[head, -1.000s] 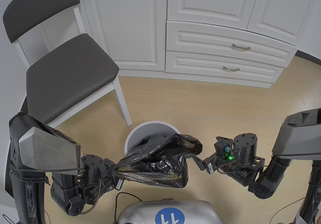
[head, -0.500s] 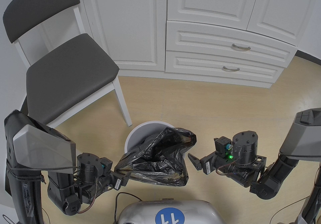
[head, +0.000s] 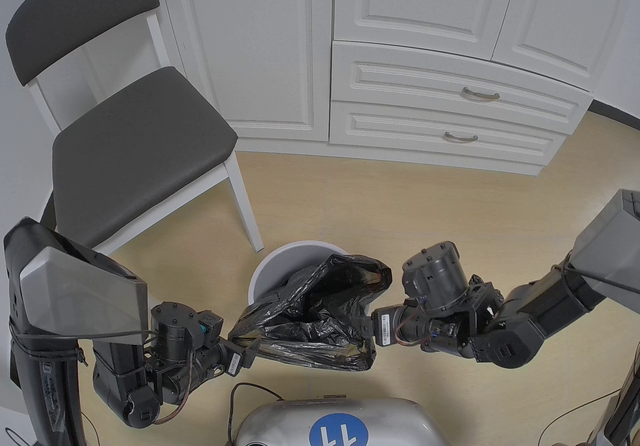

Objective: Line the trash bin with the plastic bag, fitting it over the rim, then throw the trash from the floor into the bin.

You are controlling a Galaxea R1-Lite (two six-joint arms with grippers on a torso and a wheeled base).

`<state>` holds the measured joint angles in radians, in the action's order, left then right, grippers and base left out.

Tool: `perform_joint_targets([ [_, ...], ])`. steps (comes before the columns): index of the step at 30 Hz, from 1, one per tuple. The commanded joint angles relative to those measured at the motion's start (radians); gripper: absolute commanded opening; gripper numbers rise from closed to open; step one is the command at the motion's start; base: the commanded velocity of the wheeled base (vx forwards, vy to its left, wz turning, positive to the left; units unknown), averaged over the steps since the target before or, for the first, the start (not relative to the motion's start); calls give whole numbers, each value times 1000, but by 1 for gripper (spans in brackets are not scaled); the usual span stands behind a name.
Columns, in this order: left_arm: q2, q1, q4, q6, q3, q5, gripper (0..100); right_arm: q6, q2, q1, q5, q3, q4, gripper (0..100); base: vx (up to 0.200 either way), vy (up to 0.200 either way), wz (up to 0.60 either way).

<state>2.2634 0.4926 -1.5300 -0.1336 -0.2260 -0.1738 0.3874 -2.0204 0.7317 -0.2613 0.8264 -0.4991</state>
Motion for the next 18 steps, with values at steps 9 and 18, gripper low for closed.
perform_joint_targets([
  [9, -15, -2, -1, 0, -7, -7, 100, -1, -158, -63, -73, 135, 54, 100, 0, 0, 0],
  [18, -27, -3, -1, 0, -9, -9, 100, -70, -149, -164, -73, 132, 54, 100, 0, 0, 0],
])
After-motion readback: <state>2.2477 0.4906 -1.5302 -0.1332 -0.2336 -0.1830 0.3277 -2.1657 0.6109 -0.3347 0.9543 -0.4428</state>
